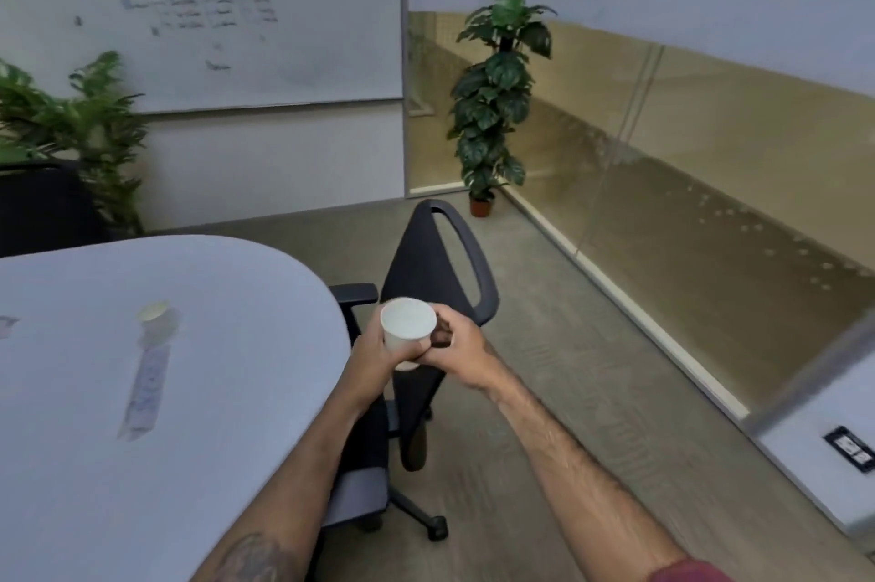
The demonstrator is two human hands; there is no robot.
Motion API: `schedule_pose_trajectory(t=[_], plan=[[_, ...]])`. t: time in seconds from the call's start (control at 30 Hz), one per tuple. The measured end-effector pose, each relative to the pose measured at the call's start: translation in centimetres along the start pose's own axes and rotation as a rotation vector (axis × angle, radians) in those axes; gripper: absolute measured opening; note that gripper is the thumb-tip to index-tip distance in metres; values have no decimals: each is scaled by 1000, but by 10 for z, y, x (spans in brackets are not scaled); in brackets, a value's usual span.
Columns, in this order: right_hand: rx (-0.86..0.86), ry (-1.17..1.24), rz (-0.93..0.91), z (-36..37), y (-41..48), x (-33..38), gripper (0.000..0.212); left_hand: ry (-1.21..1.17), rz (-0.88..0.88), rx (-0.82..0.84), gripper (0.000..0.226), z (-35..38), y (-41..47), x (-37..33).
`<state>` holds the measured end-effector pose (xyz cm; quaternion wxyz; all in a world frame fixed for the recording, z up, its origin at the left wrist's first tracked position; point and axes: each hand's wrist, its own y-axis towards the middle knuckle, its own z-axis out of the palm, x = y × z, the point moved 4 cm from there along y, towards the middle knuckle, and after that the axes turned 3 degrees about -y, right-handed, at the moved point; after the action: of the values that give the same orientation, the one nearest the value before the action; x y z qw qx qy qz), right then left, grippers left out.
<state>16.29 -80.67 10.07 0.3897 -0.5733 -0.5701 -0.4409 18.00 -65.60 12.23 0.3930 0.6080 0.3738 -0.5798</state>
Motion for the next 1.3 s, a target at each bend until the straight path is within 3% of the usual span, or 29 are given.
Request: schedule_pose_trajectory(t=[0.17, 0.3, 0.63, 0.83, 1.07, 1.3], plan=[[-26, -58, -52, -115, 9, -5, 62, 6, 52, 26, 76, 96, 51, -24], [-25, -77, -45, -187, 16, -23, 70, 4, 44, 33, 78, 161, 84, -33], [-73, -69, 3, -309, 57, -86, 72, -36, -63, 65, 70, 273, 178, -11], [-87, -85, 75, -363, 117, -141, 68, -14, -127, 126, 50, 306, 270, 24], [-63, -112, 121, -417, 228, -189, 66, -56, -179, 143, 65, 320, 400, 52], [-23, -102, 121, -443, 328, -196, 65, -53, -195, 93, 63, 307, 500, 60]])
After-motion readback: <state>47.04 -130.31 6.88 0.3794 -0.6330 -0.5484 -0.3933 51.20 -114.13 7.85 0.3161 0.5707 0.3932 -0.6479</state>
